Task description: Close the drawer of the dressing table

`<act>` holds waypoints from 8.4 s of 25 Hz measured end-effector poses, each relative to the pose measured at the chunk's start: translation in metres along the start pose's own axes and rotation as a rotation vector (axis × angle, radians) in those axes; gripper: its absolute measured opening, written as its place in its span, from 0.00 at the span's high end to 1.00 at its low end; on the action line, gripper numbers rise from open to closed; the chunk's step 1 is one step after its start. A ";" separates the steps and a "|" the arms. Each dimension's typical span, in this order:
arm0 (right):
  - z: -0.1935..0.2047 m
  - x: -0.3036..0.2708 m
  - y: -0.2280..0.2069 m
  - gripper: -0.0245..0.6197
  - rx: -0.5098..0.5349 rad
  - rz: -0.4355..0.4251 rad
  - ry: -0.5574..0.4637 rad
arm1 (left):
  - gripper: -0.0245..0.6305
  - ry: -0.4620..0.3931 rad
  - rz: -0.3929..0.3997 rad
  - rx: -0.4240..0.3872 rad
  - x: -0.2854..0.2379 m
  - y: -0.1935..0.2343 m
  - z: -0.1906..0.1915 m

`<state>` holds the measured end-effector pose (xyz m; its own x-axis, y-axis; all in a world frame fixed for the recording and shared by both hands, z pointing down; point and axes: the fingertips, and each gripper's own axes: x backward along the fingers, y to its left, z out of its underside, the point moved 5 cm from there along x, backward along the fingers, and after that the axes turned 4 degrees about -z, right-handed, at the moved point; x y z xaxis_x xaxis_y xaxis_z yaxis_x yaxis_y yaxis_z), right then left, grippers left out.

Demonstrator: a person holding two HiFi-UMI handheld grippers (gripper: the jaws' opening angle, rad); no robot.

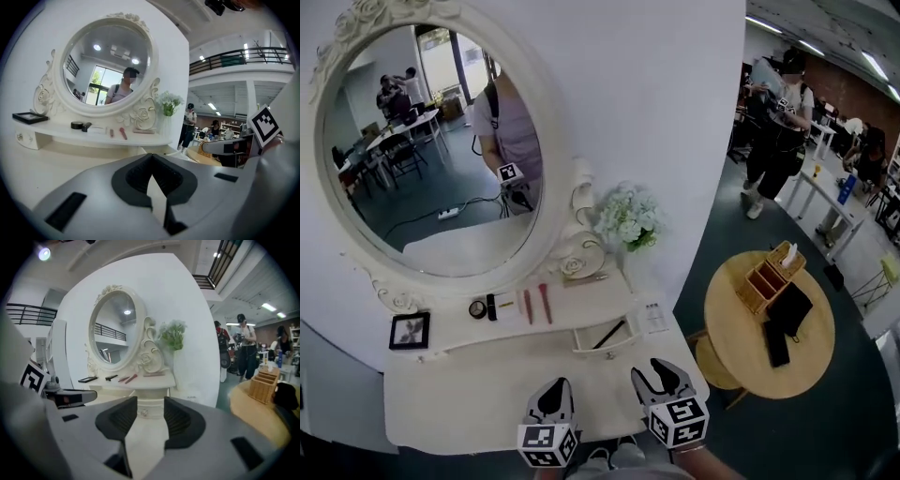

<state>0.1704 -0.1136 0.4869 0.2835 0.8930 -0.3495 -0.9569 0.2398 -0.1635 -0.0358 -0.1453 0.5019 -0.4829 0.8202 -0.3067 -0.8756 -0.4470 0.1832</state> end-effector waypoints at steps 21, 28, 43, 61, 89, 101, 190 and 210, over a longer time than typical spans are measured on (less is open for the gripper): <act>0.045 -0.099 0.023 0.69 0.117 -0.136 0.229 | 0.96 0.026 -0.291 0.095 0.050 0.049 0.022; 0.047 -0.099 0.022 0.75 0.128 -0.083 0.218 | 0.96 0.040 -0.312 0.124 0.055 0.054 0.033; 0.055 -0.117 0.017 0.78 0.132 -0.007 0.252 | 0.96 0.053 -0.325 0.144 0.053 0.073 0.037; 0.048 -0.136 0.011 0.80 0.147 0.030 0.262 | 0.96 0.050 -0.288 0.139 0.036 0.076 0.030; 0.037 -0.162 0.003 0.81 0.140 0.021 0.256 | 0.96 0.058 -0.300 0.141 0.028 0.077 0.029; 0.032 -0.170 0.000 0.81 0.129 0.017 0.242 | 0.96 0.062 -0.307 0.143 0.024 0.078 0.028; 0.012 0.037 0.042 0.96 -0.043 0.130 0.016 | 0.96 0.009 0.030 -0.006 0.043 0.035 0.006; 0.016 0.046 0.040 0.96 -0.094 0.117 -0.019 | 0.96 0.012 0.034 -0.020 0.043 0.031 0.005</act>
<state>0.1438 -0.0566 0.4788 0.1688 0.9199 -0.3540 -0.9731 0.0983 -0.2084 -0.0832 -0.1222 0.4989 -0.5122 0.8003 -0.3116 -0.8588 -0.4814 0.1752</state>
